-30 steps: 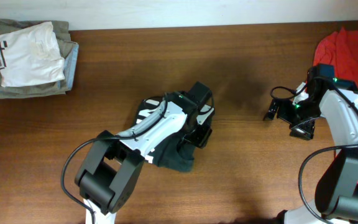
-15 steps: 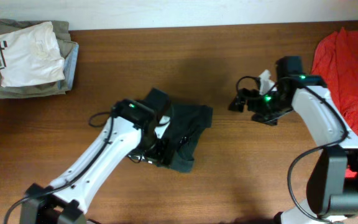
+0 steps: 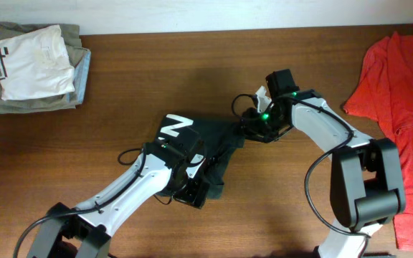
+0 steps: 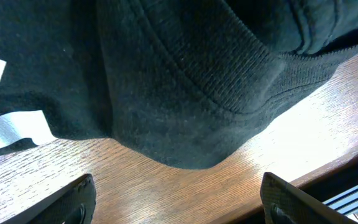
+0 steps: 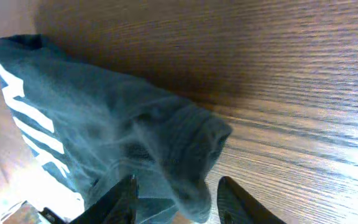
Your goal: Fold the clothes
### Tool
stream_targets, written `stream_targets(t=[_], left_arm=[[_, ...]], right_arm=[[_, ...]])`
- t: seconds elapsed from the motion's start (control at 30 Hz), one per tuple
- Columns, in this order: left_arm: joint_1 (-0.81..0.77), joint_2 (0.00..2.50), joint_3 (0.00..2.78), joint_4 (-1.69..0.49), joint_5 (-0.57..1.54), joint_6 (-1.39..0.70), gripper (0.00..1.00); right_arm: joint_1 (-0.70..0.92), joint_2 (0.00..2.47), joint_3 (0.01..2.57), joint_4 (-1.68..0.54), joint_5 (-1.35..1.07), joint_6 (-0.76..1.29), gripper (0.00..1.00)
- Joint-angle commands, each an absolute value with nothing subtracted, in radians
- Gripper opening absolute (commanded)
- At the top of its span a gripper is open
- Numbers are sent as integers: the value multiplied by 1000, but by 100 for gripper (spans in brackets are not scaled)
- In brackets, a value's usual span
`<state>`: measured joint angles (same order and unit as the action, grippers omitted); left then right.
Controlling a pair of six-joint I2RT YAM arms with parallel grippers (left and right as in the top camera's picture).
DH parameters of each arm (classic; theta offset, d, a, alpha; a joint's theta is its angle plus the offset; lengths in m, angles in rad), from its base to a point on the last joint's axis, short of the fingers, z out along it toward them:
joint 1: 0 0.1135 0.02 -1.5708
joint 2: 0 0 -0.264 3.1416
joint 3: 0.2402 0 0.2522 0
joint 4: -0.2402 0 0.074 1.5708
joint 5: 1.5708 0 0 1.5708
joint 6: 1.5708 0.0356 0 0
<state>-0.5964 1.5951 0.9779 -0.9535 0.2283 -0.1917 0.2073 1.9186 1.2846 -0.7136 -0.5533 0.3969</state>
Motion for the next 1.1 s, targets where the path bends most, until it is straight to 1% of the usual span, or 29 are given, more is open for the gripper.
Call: stream_targets(t=[0.0,0.03,0.07,0.1,0.13,0.2,0.27,0.3,0.33,0.37,0.43,0.5,0.53,0.57,0.63,0.67,0.7,0.77,0.87,0.9,0.93,1.0,1.03,1.07], left_arm=[[-601,1590,966,-962,240,-194,85],[-601,1590,966,-962,240,-194,86],[-601,1590,966,-962,240,-194,86],[-601,1590,966,-962,240,-194,86],[-601,1590,966,-962,240,-194,86],[-601,1590,966,-962,240,-194,86],[-601,1590,966,-961,240,-194,86],[-601,1590,966,-961,240,-194,86],[-601,1590,966,-961,240,-194,86],[-601,1590,966,-959,240,-194,86],[-599,1589,970,-958,229,-195,86],[-546,1586,1007,-965,160,-264,86],[-472,1585,1032,-966,160,-308,86],[-414,1585,1037,-964,160,-326,86],[-286,1585,1037,-962,160,-326,86],[-191,1585,1037,-962,160,-325,86],[-142,1585,1037,-962,164,-325,86],[-109,1585,1037,-953,179,-325,86],[-109,1585,1037,-954,179,-325,86],[-109,1585,1036,-957,179,-325,87],[-109,1585,1035,-958,179,-325,87],[-109,1585,1035,-958,178,-325,87],[-109,1585,1035,-958,178,-324,87],[-109,1585,1035,-958,178,-324,87]], right_arm=[[210,1954,1292,-710,-518,402,46],[210,1972,1292,-706,-519,403,36],[210,1983,1292,-704,-519,403,17],[208,1983,1293,-699,-519,403,4],[195,1981,1302,-700,-517,405,4],[116,1981,1355,-759,-481,393,4],[48,1983,1362,-784,-439,341,4],[32,1983,1362,-817,-333,340,32],[32,1983,1363,-834,-305,323,85],[31,1982,1367,-857,-284,318,99],[7,1979,1456,-1016,-170,323,99],[-36,1962,1607,-1249,-225,320,99],[-40,1931,1654,-1351,-263,255,99],[-33,1889,1652,-1398,-278,235,99],[16,1791,1603,-1430,-279,232,99],[84,1686,1518,-1427,-281,233,99],[136,1615,1438,-1400,-287,257,99],[242,1509,1250,-1261,-371,321,99],[358,1516,1026,-989,-394,505,99],[397,1528,953,-875,-403,534,100],[416,1531,924,-816,-414,534,98],[450,1531,885,-715,-423,533,91],[467,1534,875,-689,-422,533,77],[487,1541,874,-660,-412,533,58]])
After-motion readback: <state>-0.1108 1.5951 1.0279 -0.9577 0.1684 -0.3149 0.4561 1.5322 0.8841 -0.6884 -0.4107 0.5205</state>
